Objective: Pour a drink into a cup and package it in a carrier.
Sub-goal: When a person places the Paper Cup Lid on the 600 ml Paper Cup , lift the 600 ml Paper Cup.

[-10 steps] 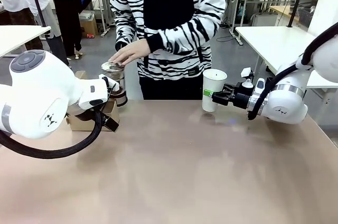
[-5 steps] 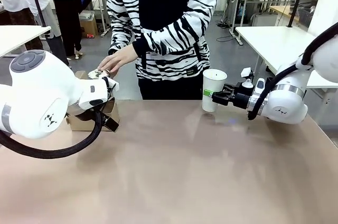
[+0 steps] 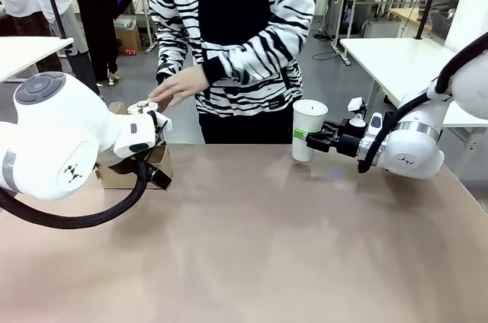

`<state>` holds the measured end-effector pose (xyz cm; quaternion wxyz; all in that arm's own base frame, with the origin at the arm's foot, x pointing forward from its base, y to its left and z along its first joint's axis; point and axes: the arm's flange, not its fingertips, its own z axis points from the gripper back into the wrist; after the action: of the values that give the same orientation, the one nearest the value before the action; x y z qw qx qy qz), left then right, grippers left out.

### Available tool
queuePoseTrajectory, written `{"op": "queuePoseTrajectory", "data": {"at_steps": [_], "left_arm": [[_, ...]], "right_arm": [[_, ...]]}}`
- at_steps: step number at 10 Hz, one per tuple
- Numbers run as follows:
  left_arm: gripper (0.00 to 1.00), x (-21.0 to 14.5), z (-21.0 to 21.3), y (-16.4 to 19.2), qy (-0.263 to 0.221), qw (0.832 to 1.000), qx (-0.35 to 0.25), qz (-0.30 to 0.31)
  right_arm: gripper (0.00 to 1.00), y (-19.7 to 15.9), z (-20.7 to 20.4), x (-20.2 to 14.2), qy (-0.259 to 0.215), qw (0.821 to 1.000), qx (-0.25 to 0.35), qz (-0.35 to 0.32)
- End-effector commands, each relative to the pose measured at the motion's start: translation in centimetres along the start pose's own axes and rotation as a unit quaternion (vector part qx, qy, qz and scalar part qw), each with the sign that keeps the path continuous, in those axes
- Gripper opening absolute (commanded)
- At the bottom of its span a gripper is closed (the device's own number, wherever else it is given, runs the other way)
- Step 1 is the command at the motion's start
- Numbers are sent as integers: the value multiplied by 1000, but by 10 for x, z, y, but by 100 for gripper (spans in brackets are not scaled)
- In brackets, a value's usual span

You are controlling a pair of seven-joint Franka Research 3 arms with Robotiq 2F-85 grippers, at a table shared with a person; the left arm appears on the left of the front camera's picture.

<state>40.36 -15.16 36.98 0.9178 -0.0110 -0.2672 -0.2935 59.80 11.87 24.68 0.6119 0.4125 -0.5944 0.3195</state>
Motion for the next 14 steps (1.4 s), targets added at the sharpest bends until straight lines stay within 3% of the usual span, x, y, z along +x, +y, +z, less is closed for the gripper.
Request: {"op": "queuePoseTrajectory", "data": {"at_steps": [1,14], "left_arm": [[100,0,1,0,-1,1000,-1,0],[100,0,1,0,-1,1000,-1,0]], "right_arm": [[81,0,-2,2,-4,1000,-4,0],[81,0,-2,2,-4,1000,-4,0]]}}
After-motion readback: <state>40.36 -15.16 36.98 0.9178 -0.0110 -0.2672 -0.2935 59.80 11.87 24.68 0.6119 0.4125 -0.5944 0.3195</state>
